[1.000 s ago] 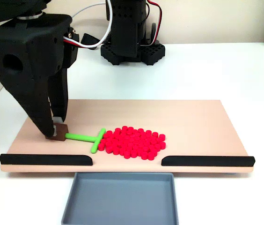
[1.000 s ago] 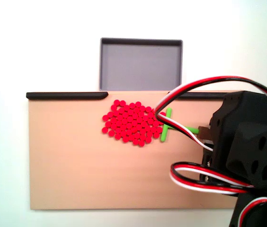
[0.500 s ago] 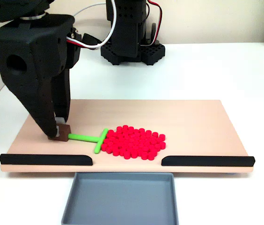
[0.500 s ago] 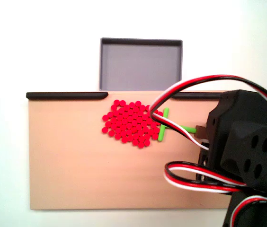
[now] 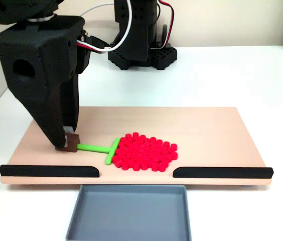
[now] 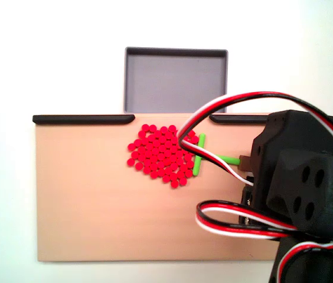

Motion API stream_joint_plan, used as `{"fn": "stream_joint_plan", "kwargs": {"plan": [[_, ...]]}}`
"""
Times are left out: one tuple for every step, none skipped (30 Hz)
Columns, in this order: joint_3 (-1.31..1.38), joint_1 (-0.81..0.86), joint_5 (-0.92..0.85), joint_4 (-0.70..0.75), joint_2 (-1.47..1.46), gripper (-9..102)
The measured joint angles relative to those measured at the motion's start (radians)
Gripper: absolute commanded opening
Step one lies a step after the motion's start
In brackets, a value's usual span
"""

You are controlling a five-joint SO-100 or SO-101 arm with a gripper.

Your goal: Gather the right side granules

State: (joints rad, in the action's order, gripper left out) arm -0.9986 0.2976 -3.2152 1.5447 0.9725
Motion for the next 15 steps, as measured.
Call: {"fn": "stream_joint_plan", "kwargs": {"plan": [[0.000, 0.000, 0.000, 0.000, 0.000, 0], [0.000, 0.000, 0.000, 0.000, 0.000, 0], [0.000, 0.000, 0.000, 0.000, 0.000, 0], [0.000, -0.002, 0.000, 0.000, 0.000, 0], [0.000, -0.005, 0.000, 0.000, 0.000, 0], [0.000, -0.006, 0.000, 0.000, 0.000, 0], [0.000, -0.006, 0.000, 0.000, 0.000, 0], [0.000, -0.006, 0.000, 0.000, 0.000, 0], [0.000, -0.006, 0.000, 0.000, 0.000, 0], [0.000, -0.006, 0.000, 0.000, 0.000, 0], [0.000, -0.006, 0.000, 0.000, 0.000, 0], [0.000, -0.006, 0.000, 0.000, 0.000, 0], [0.000, -0.006, 0.000, 0.000, 0.000, 0], [0.000, -0.006, 0.000, 0.000, 0.000, 0], [0.000, -0.006, 0.000, 0.000, 0.000, 0]]}}
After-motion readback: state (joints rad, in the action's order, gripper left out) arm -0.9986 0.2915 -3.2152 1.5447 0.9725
